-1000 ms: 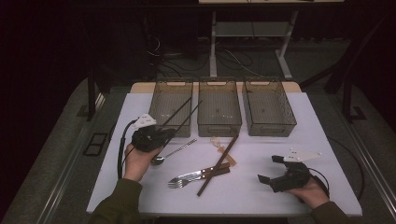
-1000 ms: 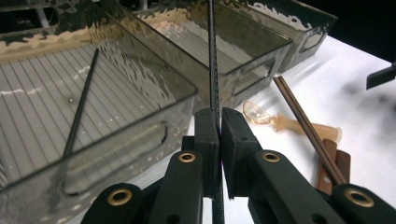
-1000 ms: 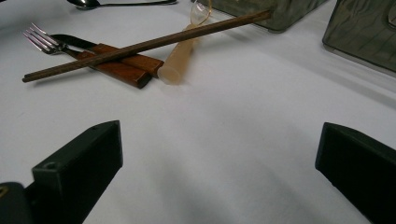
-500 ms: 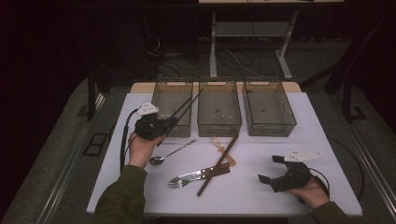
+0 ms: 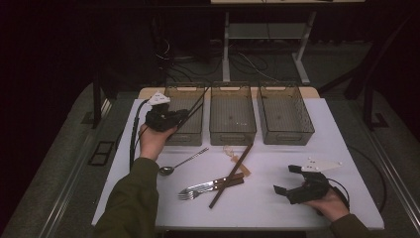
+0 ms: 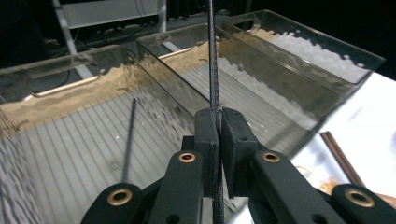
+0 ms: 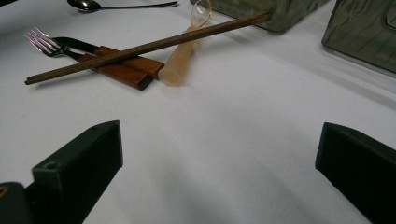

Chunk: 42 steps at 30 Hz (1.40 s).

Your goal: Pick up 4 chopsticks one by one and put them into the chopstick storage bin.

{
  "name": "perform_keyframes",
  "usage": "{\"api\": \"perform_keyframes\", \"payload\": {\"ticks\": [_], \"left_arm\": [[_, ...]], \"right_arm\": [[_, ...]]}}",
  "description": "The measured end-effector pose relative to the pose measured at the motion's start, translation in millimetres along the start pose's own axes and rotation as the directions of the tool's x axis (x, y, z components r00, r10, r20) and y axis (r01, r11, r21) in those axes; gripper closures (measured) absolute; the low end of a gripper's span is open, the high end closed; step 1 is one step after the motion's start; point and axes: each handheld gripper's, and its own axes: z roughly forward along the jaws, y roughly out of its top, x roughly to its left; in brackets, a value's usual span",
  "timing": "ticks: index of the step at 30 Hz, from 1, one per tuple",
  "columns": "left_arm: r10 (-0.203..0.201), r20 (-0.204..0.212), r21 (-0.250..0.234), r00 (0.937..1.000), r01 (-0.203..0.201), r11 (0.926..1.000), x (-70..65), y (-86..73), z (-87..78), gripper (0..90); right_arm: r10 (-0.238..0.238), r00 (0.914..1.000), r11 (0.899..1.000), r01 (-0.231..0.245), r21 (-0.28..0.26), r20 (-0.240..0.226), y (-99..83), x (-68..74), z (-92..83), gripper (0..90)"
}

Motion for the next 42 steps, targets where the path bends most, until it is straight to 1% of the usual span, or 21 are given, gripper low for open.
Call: {"api": "perform_keyframes", "payload": {"ticks": [3,5,6,7,10,13,17,18,21,22,24,26,29,31,34,36,42], "left_arm": [[-0.01,-0.004,0.002,0.9999,0.01,1.0,6.1,4.4,6.4,85.3],[-0.003,-0.013,0.005,0.9999,0.003,1.0,9.6,7.2,10.8,85.3],[-0.01,-0.019,0.005,0.9998,0.01,0.9999,11.0,8.2,13.1,85.3],[-0.004,-0.023,0.012,0.9997,0.004,0.9999,13.2,8.9,15.3,85.3],[-0.007,-0.044,0.028,0.999,0.009,0.9996,19.3,9.6,22.4,85.3],[-0.022,-0.067,0.04,0.9975,0.025,0.9989,26.0,8.3,28.8,85.3],[-0.058,-0.096,0.054,0.9936,0.064,0.9965,35.6,2.6,36.0,85.3],[-0.054,-0.107,0.068,0.9928,0.061,0.9958,38.0,1.0,37.7,85.3],[-0.073,-0.127,0.093,0.9893,0.085,0.992,43.5,-3.2,41.9,85.3],[-0.077,-0.135,0.098,0.9879,0.091,0.9911,44.3,-4.4,43.6,85.3],[-0.067,-0.151,0.116,0.9863,0.085,0.9896,45.2,-4.4,44.9,85.3],[-0.077,-0.154,0.112,0.9851,0.095,0.9892,45.8,-3.6,45.3,85.3],[-0.086,-0.165,0.125,0.9825,0.108,0.9862,47.4,-4.1,45.5,85.2],[-0.088,-0.166,0.126,0.9822,0.11,0.986,47.0,-4.2,46.1,85.1],[-0.077,-0.177,0.127,0.9811,0.101,0.9868,45.6,-4.2,46.2,83.8],[-0.074,-0.185,0.128,0.9799,0.099,0.9869,44.9,-4.0,46.7,78.1],[-0.068,-0.183,0.131,0.9806,0.093,0.987,43.8,-4.2,46.1,71.4]], "right_arm": [[0.001,1.0,1.0,-0.001,-0.001,-0.001,0.1,-0.1,-0.5,0.7],[-0.001,1.0,1.0,0.001,-0.004,-0.003,0.1,-0.1,-0.9,0.7],[0.0,1.0,1.0,0.0,-0.005,-0.005,0.1,-0.1,-1.0,0.7],[-0.001,1.0,1.0,0.001,-0.005,-0.006,0.1,0.0,-1.2,0.7],[0.0,1.0,1.0,0.0,-0.005,-0.007,0.1,0.1,-1.1,0.7],[0.0,1.0,1.0,0.0,-0.006,-0.008,0.1,0.1,-1.4,0.7],[0.002,1.0,1.0,-0.002,-0.008,-0.009,0.2,0.5,-1.7,0.7],[0.002,1.0,1.0,-0.002,-0.008,-0.009,0.2,0.5,-1.7,0.7],[0.002,0.9999,1.0,-0.002,-0.008,-0.011,0.2,0.5,-1.7,0.7],[0.002,0.9999,1.0,-0.002,-0.008,-0.011,0.2,0.5,-1.8,0.7],[0.002,0.9999,1.0,-0.002,-0.01,-0.011,0.2,0.5,-1.8,0.7],[0.002,0.9999,1.0,-0.002,-0.011,-0.011,0.3,0.7,-1.8,0.7],[0.001,0.9999,1.0,-0.001,-0.01,-0.011,0.2,1.0,-1.8,0.7],[0.0,0.9999,1.0,0.0,-0.01,-0.012,0.3,1.1,-2.1,0.7],[0.0,0.9999,1.0,0.0,-0.01,-0.013,0.3,1.1,-2.2,0.7],[-0.001,0.9999,1.0,0.0,-0.011,-0.012,0.3,1.3,-2.2,0.7],[-0.003,0.9999,1.0,0.003,-0.009,-0.012,0.3,1.3,-2.0,0.7]]}}
